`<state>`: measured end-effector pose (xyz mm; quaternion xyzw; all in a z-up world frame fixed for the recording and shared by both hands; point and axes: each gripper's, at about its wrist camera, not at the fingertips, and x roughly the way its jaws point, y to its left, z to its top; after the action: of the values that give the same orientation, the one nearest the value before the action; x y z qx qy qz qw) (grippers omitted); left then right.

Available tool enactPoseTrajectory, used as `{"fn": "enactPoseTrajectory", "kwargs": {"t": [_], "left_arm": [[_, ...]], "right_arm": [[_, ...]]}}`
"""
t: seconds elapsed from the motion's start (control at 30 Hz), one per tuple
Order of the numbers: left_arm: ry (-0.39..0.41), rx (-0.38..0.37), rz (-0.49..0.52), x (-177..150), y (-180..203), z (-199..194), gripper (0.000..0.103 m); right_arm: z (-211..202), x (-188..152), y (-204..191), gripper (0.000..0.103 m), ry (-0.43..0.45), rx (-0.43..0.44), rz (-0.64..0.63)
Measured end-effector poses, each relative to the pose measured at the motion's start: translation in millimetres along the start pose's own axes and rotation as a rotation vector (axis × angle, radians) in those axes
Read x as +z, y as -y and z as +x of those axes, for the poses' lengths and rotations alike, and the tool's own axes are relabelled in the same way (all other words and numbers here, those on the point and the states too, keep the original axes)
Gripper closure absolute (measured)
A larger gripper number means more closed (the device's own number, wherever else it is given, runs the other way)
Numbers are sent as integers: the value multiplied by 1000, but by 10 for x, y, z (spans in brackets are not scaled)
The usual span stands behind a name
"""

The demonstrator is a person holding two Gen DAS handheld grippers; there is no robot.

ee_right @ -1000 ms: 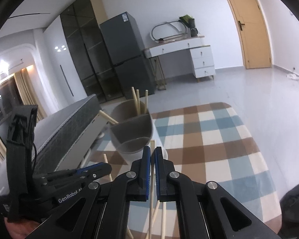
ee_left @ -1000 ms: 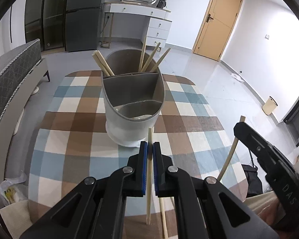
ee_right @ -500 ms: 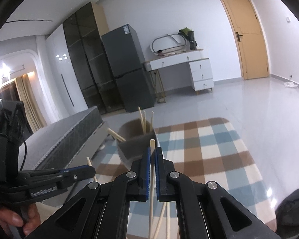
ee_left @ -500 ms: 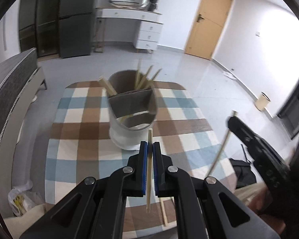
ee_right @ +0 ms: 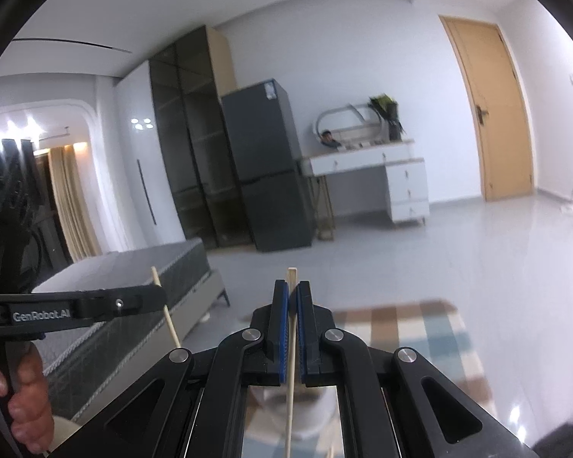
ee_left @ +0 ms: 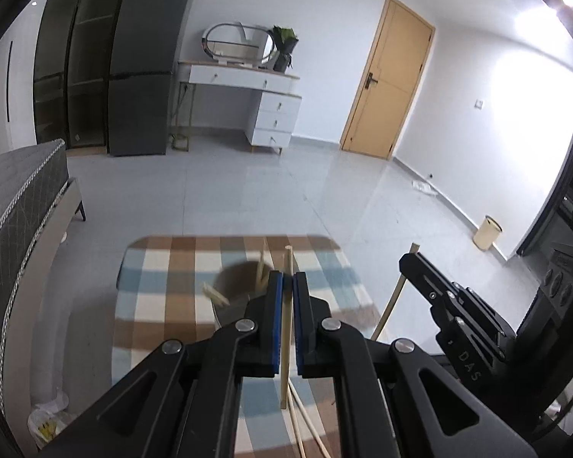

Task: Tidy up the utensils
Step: 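Lower both held chopsticks into the holder compartments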

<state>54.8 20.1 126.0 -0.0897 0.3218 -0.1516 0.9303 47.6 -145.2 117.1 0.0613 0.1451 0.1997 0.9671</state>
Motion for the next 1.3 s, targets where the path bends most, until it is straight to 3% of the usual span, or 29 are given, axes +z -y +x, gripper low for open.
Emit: {"fn": "enactPoseTrajectory", "kwargs": {"t": [0.23,0.43,0.53,0.77,1.3], "left_arm": [[42,22,-36,349,-294,212,102],[69,29,-66,523,-494,419,102],[103,31,-47,574,-548,499,102],[94,17,-70,514,-668,780,102],[72,11,-98,302,-650,933,102]], "right_arm": [[415,466,-178,99,83,47,-45],[844,600,-236,99,130,53,-50],[1100,542,-176,99,122,42,-6],[1535,297,70,99,72,7,81],[1575,-94,166,99,28,-24,91]]}}
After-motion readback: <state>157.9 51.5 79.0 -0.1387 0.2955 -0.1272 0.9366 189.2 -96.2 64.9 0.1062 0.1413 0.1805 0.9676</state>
